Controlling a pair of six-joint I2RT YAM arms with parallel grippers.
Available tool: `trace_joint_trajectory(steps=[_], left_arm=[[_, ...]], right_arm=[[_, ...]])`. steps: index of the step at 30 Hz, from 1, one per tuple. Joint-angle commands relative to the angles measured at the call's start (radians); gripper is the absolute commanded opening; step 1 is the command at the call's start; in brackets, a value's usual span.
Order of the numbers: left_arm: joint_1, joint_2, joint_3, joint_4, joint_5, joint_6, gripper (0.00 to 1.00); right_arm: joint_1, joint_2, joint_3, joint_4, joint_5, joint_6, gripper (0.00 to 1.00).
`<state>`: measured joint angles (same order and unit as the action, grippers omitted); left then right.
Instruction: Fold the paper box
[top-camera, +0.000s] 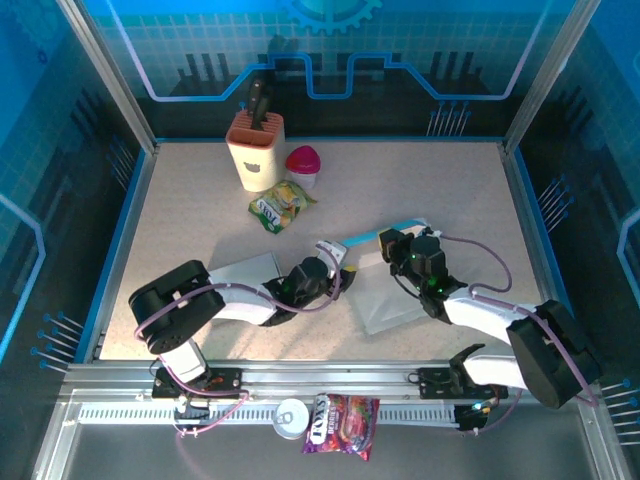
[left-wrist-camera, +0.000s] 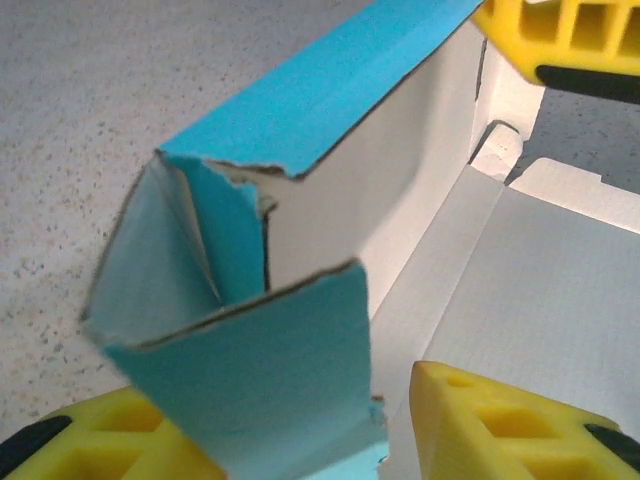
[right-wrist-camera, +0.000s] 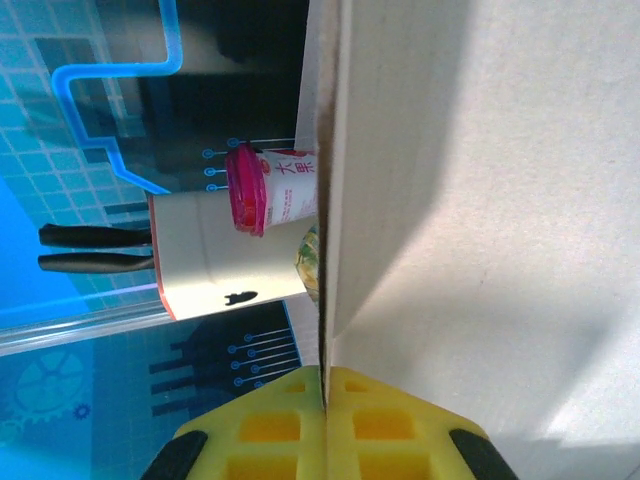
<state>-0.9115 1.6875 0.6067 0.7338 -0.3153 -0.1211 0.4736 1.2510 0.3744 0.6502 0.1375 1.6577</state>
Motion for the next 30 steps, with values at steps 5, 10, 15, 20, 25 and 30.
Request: trace_joint_trajectory(steps=[5, 10, 15, 20, 25, 30], left_arm=[[0.041, -0.091, -0.095, 0.132, 0.073, 0.075, 0.5], [0.044, -0.164, -0.169, 0.161, 0.117, 0.08, 0.49], [0.138, -0.2, -0.194, 0.127, 0.134, 0.043, 0.45], [0.225, -0.203, -0.176, 0.08, 0.23, 0.059, 0.35], [0.227, -0.153, -0.168, 0.137, 0.37, 0.112, 0.29], [0.227, -0.099, -0.188, 0.236, 0.406, 0.115, 0.29]], right_arm=[[-0.081, 0.004, -0.01, 0.087, -0.113, -0.028, 0.0], [-0.13, 0.093, 0.022, 0.245, -0.236, -0.053, 0.0], [-0.121, 0.209, 0.057, 0.338, -0.288, -0.035, 0.0], [-0.123, 0.276, 0.063, 0.364, -0.312, -0.035, 0.0], [-0.121, 0.321, 0.06, 0.422, -0.318, -0.013, 0.0], [-0.12, 0.293, 0.062, 0.389, -0.312, -0.025, 0.0]])
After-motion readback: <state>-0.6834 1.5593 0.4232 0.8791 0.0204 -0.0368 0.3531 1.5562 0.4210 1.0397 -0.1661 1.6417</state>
